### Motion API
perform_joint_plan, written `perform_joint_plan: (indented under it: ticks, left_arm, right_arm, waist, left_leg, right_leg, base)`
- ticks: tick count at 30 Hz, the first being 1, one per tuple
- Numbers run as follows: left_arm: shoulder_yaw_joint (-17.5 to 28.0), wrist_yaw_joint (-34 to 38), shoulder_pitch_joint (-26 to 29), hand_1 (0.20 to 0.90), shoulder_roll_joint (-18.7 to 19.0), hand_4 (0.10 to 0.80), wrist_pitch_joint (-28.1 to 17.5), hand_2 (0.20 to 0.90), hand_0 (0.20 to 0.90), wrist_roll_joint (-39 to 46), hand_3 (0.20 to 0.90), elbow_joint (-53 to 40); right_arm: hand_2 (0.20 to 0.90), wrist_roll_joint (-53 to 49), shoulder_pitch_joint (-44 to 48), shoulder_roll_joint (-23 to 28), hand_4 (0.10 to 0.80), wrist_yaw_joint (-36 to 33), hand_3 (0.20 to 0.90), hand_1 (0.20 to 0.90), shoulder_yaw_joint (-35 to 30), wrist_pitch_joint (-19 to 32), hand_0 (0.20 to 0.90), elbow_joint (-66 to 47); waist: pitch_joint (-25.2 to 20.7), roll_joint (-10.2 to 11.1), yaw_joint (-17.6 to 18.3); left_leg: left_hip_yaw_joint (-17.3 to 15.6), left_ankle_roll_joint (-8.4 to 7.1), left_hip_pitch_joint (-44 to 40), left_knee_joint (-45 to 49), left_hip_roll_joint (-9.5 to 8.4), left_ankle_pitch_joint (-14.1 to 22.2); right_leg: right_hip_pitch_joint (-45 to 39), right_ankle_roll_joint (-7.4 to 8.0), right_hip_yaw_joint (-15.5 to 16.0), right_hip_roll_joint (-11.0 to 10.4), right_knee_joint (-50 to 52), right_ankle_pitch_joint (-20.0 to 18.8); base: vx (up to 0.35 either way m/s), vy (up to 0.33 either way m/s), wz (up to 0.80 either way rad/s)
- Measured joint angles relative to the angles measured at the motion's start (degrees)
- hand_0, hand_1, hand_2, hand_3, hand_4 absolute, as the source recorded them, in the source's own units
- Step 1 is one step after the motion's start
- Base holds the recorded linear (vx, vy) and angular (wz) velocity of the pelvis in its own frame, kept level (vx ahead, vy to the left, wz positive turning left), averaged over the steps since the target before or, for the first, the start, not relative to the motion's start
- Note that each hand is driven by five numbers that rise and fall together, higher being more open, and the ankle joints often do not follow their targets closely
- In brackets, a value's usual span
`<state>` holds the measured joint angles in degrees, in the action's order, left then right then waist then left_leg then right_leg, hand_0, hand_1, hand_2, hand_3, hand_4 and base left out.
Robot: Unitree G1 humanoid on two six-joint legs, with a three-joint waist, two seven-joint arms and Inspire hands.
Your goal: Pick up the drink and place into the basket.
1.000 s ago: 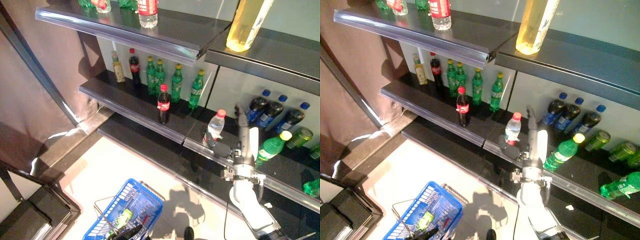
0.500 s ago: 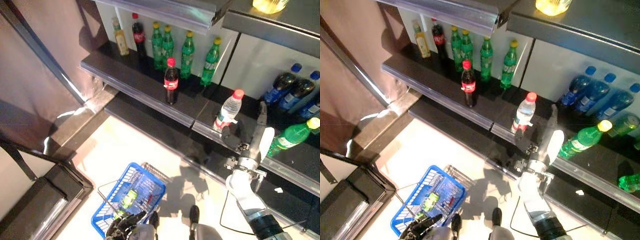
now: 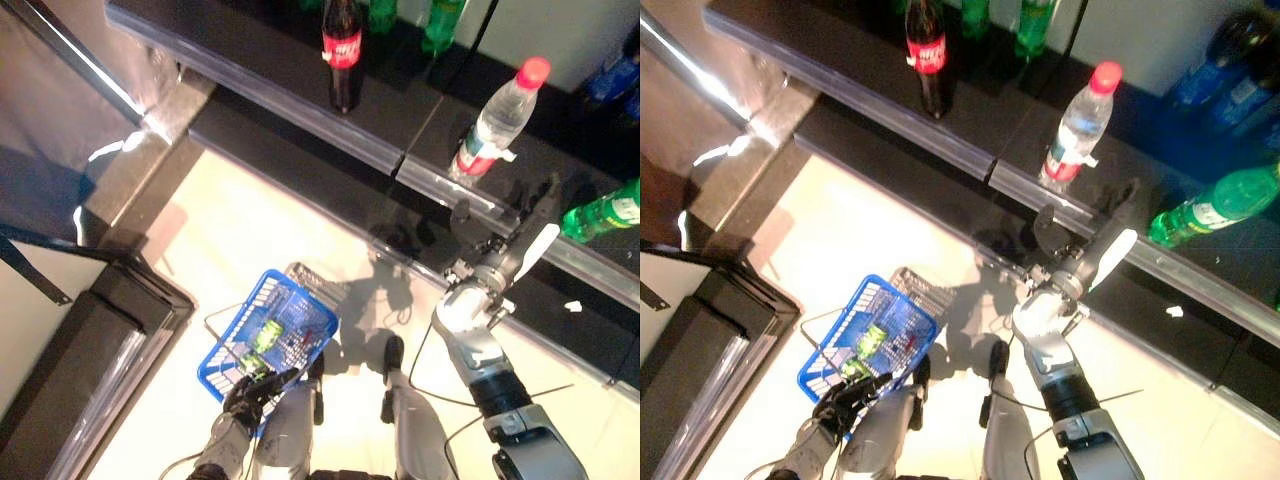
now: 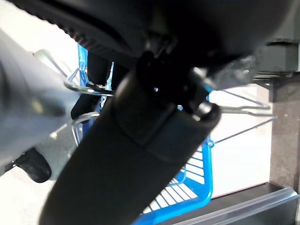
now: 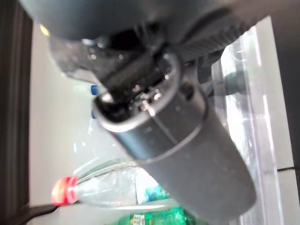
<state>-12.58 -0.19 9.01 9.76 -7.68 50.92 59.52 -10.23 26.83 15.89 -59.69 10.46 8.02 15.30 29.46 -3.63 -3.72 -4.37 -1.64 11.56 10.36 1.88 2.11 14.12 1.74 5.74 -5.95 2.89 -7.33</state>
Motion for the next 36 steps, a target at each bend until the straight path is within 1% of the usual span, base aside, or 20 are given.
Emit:
perform_joint_plan:
  ticks: [3,9,15,19,22,26,29,31,36]
  left_arm:
    - [-0.57,0.00,1.06,0.300,-0.02,0.100,-0.25,0.300,0.300,0.06,0.200,-0.19]
    - [-1.59,0.76,2.08,0.300,0.42,0.100,-0.64,0.300,0.300,0.33,0.200,-2.02]
    - [-2.23,0.92,2.38,0.300,0.47,0.100,-1.19,0.300,0.300,2.26,0.200,-3.66]
    - [-2.27,0.92,2.38,0.300,0.71,0.100,-1.13,0.300,0.300,2.46,0.200,-4.40]
    - [-2.28,0.90,2.39,0.300,0.82,0.100,-1.18,0.300,0.300,2.59,0.200,-4.84]
    - [-2.29,0.86,2.41,0.300,0.95,0.100,-1.13,0.300,0.300,3.43,0.200,-5.29]
    - [-2.33,0.82,2.67,0.300,1.06,0.100,-1.00,0.300,0.300,4.08,0.200,-5.65]
    - [-2.40,0.65,2.77,0.300,1.16,0.100,-1.04,0.300,0.300,4.24,0.200,-6.53]
    - [-2.51,0.59,2.90,0.300,1.70,0.100,-0.44,0.300,0.300,4.72,0.200,-6.70]
  right_arm:
    - [0.900,-1.29,2.84,0.12,0.800,0.08,0.900,0.900,-0.54,0.01,0.900,0.01]
    - [0.900,-2.37,8.22,0.41,0.800,1.11,0.900,0.900,-2.08,-0.17,0.900,0.05]
    - [0.900,-2.42,13.87,2.73,0.800,2.46,0.900,0.900,-3.00,-1.49,0.900,0.05]
    - [0.900,-2.46,15.49,3.17,0.800,3.13,0.900,0.900,-3.45,-2.25,0.900,0.04]
    - [0.900,-3.60,16.50,4.55,0.800,3.87,0.900,0.900,-3.59,-2.88,0.900,0.04]
    - [0.900,-3.96,17.30,4.70,0.800,4.48,0.900,0.900,-3.97,-3.59,0.900,0.05]
    - [0.900,-4.85,20.35,5.25,0.800,4.51,0.900,0.900,-3.94,-4.21,0.900,3.68]
    - [0.900,-6.23,22.54,6.91,0.800,4.53,0.900,0.900,-3.94,-4.90,0.900,5.98]
    - [0.900,-8.10,25.06,7.74,0.800,4.52,0.900,0.900,-3.97,-4.94,0.900,6.82]
  waist:
    - [0.46,0.01,-0.03]
    - [0.77,0.37,-0.88]
    - [0.89,0.56,-0.99]
    - [0.98,0.72,-1.04]
    - [1.00,0.75,-1.40]
    - [1.00,0.76,-1.66]
    - [1.01,0.78,-2.04]
    - [1.01,0.78,-2.51]
    - [1.03,0.81,-2.40]
  left_leg:
    - [0.05,0.03,1.39,0.39,-0.13,0.03]
    - [0.07,0.13,4.48,1.31,-0.35,0.10]
    - [0.15,0.38,7.97,2.74,-0.60,0.26]
    - [0.15,0.41,8.70,2.90,-0.76,0.28]
    - [0.15,0.48,10.20,3.44,-1.09,0.32]
    - [0.12,0.53,11.20,3.70,-1.15,0.35]
    - [0.17,0.55,12.12,4.29,-1.24,0.36]
    - [0.33,0.57,13.55,4.90,-1.29,0.38]
    - [0.32,0.81,15.50,6.27,-1.46,0.53]
  right_leg:
    - [1.34,0.31,-0.34,0.00,0.03,-0.53]
    - [4.56,0.39,-1.28,-0.06,0.64,-1.01]
    - [7.53,0.51,-1.49,-0.10,1.02,-1.63]
    - [8.20,0.57,-1.54,-0.10,1.06,-1.79]
    - [9.48,0.63,-1.61,-0.12,1.12,-2.02]
    - [10.61,0.64,-1.65,-0.21,1.49,-2.03]
    - [11.60,0.63,-1.67,-0.23,2.06,-2.03]
    - [12.86,0.60,-1.71,-0.34,2.50,-2.05]
    - [14.68,0.61,-1.83,-0.70,3.47,-2.11]
  base:
    - [-0.078,-0.014,-0.06]
    - [-0.011,-0.001,-0.03]
    - [0.001,0.001,-0.01]
    - [0.000,0.000,0.00]
    - [0.000,0.000,0.00]
    - [0.000,0.000,0.00]
    - [0.000,0.000,0.00]
    - [0.000,0.000,0.00]
    - [0.000,0.000,0.00]
